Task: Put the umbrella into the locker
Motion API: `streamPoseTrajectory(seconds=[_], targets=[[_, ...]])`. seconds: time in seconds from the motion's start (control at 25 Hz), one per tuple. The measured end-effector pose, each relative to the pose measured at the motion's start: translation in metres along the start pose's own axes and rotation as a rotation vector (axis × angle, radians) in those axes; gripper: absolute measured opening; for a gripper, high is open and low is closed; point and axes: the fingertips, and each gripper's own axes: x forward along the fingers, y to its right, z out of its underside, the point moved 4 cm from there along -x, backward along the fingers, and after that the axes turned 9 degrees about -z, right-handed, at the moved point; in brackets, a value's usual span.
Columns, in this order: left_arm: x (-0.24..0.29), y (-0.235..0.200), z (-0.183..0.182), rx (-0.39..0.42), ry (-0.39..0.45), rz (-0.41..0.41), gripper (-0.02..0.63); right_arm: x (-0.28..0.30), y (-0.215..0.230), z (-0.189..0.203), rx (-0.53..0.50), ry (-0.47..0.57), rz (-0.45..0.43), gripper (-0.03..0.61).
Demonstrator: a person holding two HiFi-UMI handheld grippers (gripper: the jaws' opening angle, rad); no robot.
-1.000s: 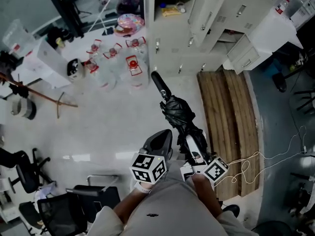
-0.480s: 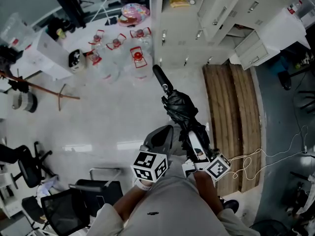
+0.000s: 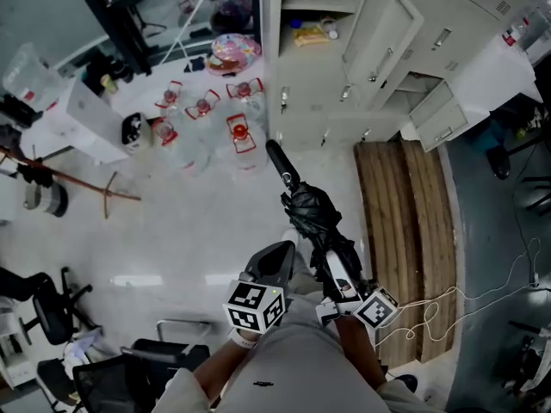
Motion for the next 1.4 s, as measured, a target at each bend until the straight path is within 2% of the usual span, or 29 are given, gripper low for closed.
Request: streamPoseTrajectory(seconds=[0.36, 0.64, 0.76, 1.2, 1.4], targets=[[0.075, -0.022, -0.061, 0.01, -0.005, 0.01, 0.011, 0.073, 0.034, -0.053, -0.023, 0.021, 0.013, 0.25], [0.121, -0.032, -0.114, 0.054, 0.041, -0.008, 0.011, 0.124, 0.056, -0.09, -0.009, 0.037, -0.029, 0.25], [0.131, -0.033, -0.12, 0.04, 0.047, -0.014, 0.011, 0.135, 0.065, -0.099, -0.007, 0.03, -0.04, 0.25], [0.161, -0.05, -0.132, 0.011, -0.01, -0.023, 0.011, 0.158, 0.075, -0.113, 0.003, 0.052, -0.039, 0.25], [0.184, -0.055, -0.146, 0.06, -0.05, 0.026, 0.011, 0.176, 0.085, -0.118, 0.002, 0.098, -0.043, 0.25]])
